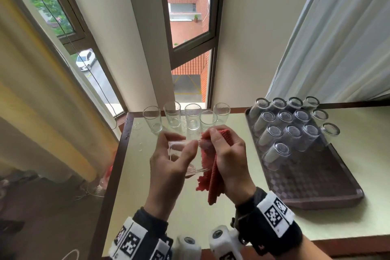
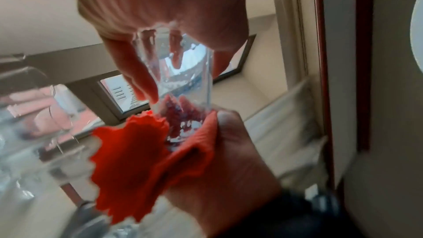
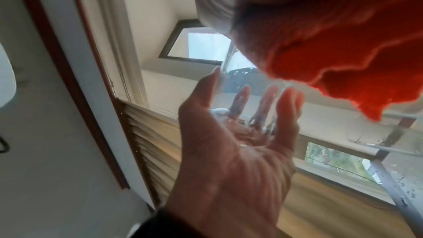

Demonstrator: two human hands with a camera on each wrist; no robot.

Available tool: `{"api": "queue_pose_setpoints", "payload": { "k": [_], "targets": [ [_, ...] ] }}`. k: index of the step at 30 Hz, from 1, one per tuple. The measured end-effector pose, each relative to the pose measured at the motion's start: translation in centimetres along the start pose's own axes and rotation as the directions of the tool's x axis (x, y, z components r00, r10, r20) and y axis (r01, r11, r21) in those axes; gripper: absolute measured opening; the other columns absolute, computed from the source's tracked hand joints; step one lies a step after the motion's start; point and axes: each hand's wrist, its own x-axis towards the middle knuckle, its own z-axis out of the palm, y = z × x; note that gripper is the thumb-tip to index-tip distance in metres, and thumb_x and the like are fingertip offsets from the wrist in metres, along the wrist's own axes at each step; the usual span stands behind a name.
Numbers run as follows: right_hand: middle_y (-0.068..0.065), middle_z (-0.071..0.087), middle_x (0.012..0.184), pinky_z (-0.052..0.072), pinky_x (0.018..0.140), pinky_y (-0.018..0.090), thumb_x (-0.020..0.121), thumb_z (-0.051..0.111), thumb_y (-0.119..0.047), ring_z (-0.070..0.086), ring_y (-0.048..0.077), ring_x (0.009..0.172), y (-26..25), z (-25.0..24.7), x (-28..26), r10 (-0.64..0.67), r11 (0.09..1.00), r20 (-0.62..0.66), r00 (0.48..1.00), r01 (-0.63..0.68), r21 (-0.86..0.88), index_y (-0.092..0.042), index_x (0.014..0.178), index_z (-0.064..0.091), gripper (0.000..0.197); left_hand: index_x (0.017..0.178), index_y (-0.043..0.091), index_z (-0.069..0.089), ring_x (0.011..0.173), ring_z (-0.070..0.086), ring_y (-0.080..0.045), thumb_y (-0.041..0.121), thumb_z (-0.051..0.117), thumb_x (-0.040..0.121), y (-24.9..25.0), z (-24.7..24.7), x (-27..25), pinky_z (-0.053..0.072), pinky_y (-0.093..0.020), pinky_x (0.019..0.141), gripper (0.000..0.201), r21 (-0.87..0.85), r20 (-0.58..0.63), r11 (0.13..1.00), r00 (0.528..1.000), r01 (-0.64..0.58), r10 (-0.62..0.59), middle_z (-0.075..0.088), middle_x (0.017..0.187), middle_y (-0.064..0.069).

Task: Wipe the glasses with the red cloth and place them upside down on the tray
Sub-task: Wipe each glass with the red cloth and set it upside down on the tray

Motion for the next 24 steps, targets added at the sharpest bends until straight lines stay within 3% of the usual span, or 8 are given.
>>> {"api": "queue_pose_setpoints", "payload": {
  "k": [2,5,7,11,13,17,19,24],
  "targets": [
    [0.005,0.064,0.073,0.050,0.060,0.039,0.094,0.056,-0.026,0.058,0.024,0.063,-0.2,0.3,-0.3,-0.129,0.986,-0.004,0.992,0.128,-0.111,-0.015,0.084,0.066,0.018,0.092,0.025,0.055,0.062,0.063,-0.024,0.045,0.070,0.073,0.6,-0.3,0.3,0.056,-0.035,0.052,0.032,-0.047,0.003,0.997,0.998,0.056,-0.056,0.066,0.095,-0.011],
    [-0.001,0.067,0.081,0.054,0.064,0.034,0.095,0.053,-0.027,0.063,0.017,0.071,-0.3,0.4,-0.6,-0.514,0.790,0.099,0.852,0.515,-0.331,-0.009,0.093,0.066,0.022,0.101,0.015,0.054,0.058,0.064,-0.021,0.044,0.062,0.074,1.2,-0.5,0.6,0.053,-0.027,0.049,0.041,-0.175,0.036,0.960,0.976,0.218,-0.216,0.064,0.103,-0.020],
    [0.003,0.066,0.083,0.054,0.064,0.037,0.096,0.051,-0.024,0.063,0.019,0.072,-0.4,0.5,-0.7,-0.568,0.760,0.127,0.813,0.577,-0.300,-0.007,0.095,0.065,0.022,0.102,0.015,0.053,0.056,0.064,-0.021,0.045,0.061,0.074,1.6,-0.3,0.5,0.053,-0.026,0.048,0.042,-0.161,0.021,0.963,0.976,0.216,-0.215,0.064,0.103,-0.019],
    [0.009,0.065,0.079,0.052,0.066,0.034,0.101,0.052,-0.011,0.062,0.023,0.071,-1.2,0.8,-0.1,-0.176,0.984,-0.009,0.984,0.176,-0.020,-0.007,0.087,0.064,0.019,0.098,0.021,0.053,0.062,0.066,-0.020,0.041,0.070,0.076,2.0,0.1,-0.3,0.055,-0.027,0.050,0.034,-0.019,-0.050,1.000,0.999,0.013,-0.014,0.063,0.094,-0.008],
    [0.009,0.063,0.077,0.049,0.064,0.036,0.101,0.052,-0.014,0.057,0.024,0.068,-1.3,0.7,0.2,-0.015,1.000,0.035,0.999,0.014,0.015,-0.010,0.085,0.064,0.021,0.100,0.020,0.054,0.065,0.064,-0.021,0.042,0.077,0.074,1.9,0.1,-0.1,0.053,-0.025,0.049,0.041,-0.015,-0.059,0.999,0.997,0.051,-0.051,0.063,0.096,-0.008],
    [-0.003,0.066,0.082,0.054,0.068,0.040,0.095,0.053,-0.032,0.062,0.018,0.071,-0.7,0.4,-0.2,-0.398,0.869,0.142,0.906,0.422,-0.257,-0.013,0.094,0.064,0.022,0.104,0.020,0.056,0.074,0.063,-0.028,0.049,0.063,0.070,1.8,-0.4,0.6,0.054,-0.026,0.050,0.045,-0.151,-0.015,0.949,0.960,0.275,-0.281,0.063,0.107,-0.016],
    [-0.001,0.065,0.085,0.053,0.067,0.039,0.095,0.053,-0.029,0.061,0.017,0.071,-0.4,0.4,-0.2,-0.463,0.840,0.157,0.873,0.488,-0.236,-0.010,0.097,0.064,0.023,0.108,0.021,0.056,0.077,0.064,-0.027,0.051,0.063,0.070,1.9,-0.3,0.8,0.054,-0.025,0.052,0.049,-0.150,0.017,0.944,0.955,0.294,-0.295,0.063,0.107,-0.015],
    [0.010,0.061,0.076,0.054,0.059,0.046,0.097,0.059,-0.024,0.056,0.030,0.065,-1.0,0.4,0.2,0.004,1.000,0.036,0.999,-0.005,0.021,-0.015,0.096,0.064,0.010,0.111,0.025,0.050,0.074,0.069,-0.014,0.049,0.080,0.068,1.9,-0.3,1.3,0.055,-0.022,0.055,0.058,0.020,0.065,0.984,0.982,0.176,-0.177,0.061,0.107,-0.011]
  ]
}}
